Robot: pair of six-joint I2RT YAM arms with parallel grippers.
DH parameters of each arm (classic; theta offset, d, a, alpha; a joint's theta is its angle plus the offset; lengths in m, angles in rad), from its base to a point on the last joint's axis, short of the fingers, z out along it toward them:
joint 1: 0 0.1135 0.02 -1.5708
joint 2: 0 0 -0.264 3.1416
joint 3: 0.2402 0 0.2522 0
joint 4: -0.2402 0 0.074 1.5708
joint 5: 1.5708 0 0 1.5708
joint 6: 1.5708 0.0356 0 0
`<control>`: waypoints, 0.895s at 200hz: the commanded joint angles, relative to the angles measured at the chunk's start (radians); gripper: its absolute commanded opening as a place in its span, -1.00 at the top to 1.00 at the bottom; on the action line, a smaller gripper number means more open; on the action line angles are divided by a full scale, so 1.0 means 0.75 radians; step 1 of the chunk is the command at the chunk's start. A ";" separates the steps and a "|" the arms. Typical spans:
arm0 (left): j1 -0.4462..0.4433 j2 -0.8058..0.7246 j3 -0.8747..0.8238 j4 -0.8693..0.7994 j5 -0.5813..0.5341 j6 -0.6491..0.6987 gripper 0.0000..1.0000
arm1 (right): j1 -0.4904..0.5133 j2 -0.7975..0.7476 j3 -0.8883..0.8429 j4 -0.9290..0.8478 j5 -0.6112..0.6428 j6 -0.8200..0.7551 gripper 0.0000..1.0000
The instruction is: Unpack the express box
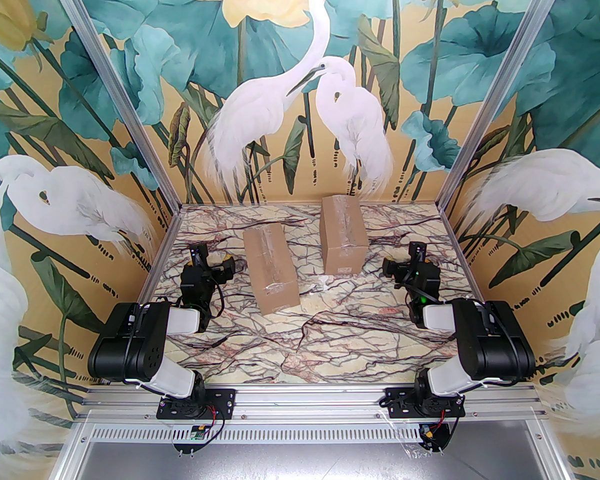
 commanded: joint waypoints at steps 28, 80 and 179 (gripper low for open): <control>0.008 -0.023 0.018 -0.035 -0.004 0.000 -0.99 | 0.010 -0.064 -0.003 0.005 0.041 0.016 -0.99; 0.008 -0.479 0.087 -0.543 -0.062 -0.085 -0.99 | -0.003 -0.612 0.220 -0.896 0.363 0.335 -0.99; -0.061 -0.887 0.572 -1.543 0.304 -0.269 -0.99 | -0.046 -0.223 1.053 -2.174 0.076 0.967 -0.84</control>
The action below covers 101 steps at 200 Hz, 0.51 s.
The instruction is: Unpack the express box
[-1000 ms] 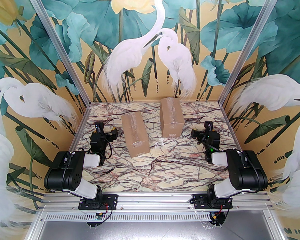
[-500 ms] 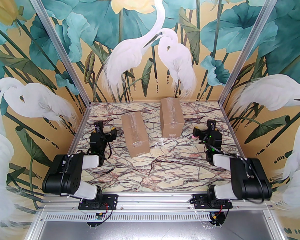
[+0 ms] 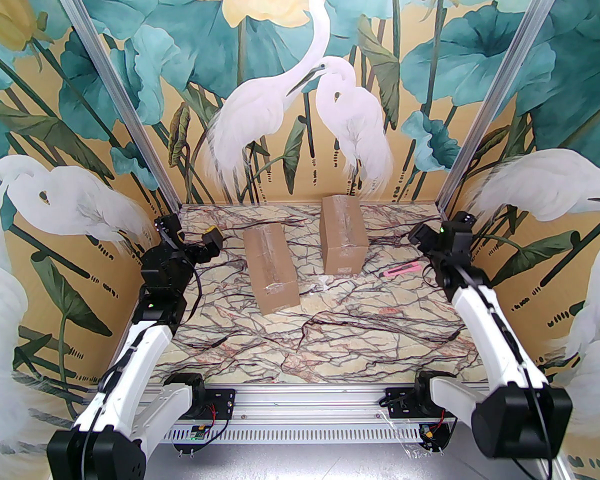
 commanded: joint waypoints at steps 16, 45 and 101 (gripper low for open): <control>-0.078 -0.015 0.116 -0.334 0.133 0.005 -0.99 | -0.014 0.283 0.239 -0.430 -0.116 0.244 -0.74; -0.127 0.018 0.177 -0.369 0.179 0.033 -0.99 | -0.021 0.483 0.363 -0.494 -0.160 0.380 -0.71; -0.209 0.103 0.245 -0.402 0.204 0.057 -0.99 | -0.027 0.694 0.471 -0.580 -0.108 0.610 -0.66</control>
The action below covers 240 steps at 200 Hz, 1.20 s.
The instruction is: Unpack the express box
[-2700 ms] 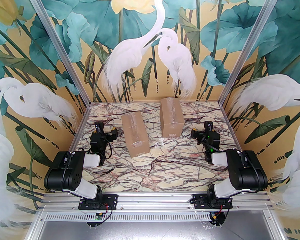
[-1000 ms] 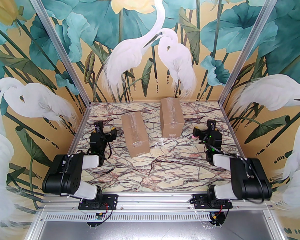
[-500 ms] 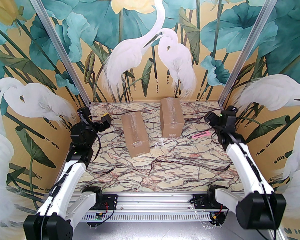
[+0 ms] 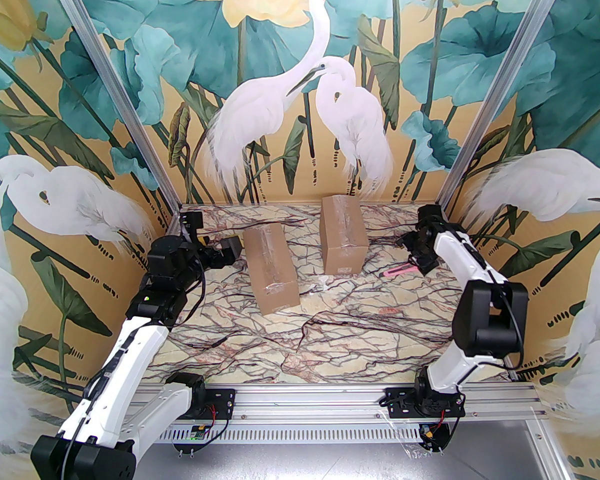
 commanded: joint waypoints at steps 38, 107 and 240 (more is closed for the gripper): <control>-0.075 0.085 0.083 -0.071 0.009 0.053 -0.99 | -0.036 0.220 0.150 -0.135 -0.067 0.187 -0.58; -0.110 0.109 0.097 -0.074 -0.037 0.072 -0.99 | -0.039 0.358 0.168 -0.035 -0.096 0.182 -0.54; -0.219 0.208 0.189 -0.120 -0.094 0.121 -0.99 | -0.049 0.464 0.181 -0.002 0.079 0.223 -0.20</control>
